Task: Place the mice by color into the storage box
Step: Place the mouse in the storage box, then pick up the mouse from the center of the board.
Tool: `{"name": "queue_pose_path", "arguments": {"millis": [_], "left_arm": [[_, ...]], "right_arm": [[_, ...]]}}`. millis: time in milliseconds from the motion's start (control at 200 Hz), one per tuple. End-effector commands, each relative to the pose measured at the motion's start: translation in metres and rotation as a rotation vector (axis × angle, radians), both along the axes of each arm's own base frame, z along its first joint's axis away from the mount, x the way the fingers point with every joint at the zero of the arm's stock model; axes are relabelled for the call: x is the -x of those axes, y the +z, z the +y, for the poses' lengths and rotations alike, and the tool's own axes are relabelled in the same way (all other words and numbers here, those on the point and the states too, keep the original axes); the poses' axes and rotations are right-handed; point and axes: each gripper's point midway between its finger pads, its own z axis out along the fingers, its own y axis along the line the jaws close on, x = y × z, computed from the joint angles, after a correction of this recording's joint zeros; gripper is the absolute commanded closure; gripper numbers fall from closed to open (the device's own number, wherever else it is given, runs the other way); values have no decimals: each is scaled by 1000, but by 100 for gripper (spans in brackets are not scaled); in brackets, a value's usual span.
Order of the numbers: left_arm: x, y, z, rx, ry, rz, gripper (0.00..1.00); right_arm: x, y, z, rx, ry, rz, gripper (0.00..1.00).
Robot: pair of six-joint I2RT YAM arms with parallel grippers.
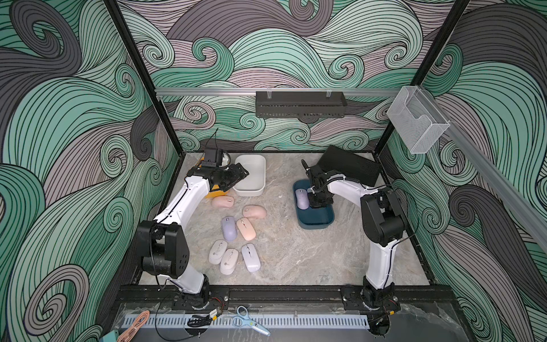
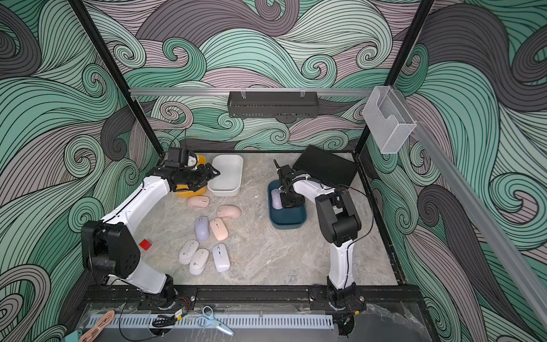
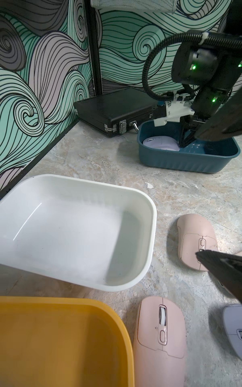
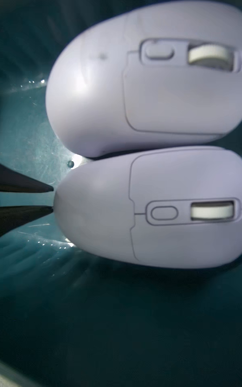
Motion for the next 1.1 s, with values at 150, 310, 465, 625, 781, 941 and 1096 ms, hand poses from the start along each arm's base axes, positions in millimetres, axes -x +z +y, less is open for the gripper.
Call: {"name": "queue_pose_path", "arguments": {"millis": [150,310,465,625,781,941,1096], "left_arm": [[-2,24,-1,40,-4,-43,19],[-2,24,3,38,7,-46,19],[-2,16,16,-24,51,-23,19],[32,-6,47,-150,175,84,21],[83,-17,60,-254,105,133,22],[132,-61,68,-330,45,350,21],[151,-99,76,-368,55,480,21]], "right_arm": [[-10,26,1,-3,-5,-48,84],[8,74,4,-8,12,-127,79],[24,110,22,-23,57,-218,68],[34,134,23,-20,66,-319,53],[40,142,17,-62,55,-410,41],[42,140,18,-100,56,-455,33],[43,133,21,-119,68,-447,30]]}}
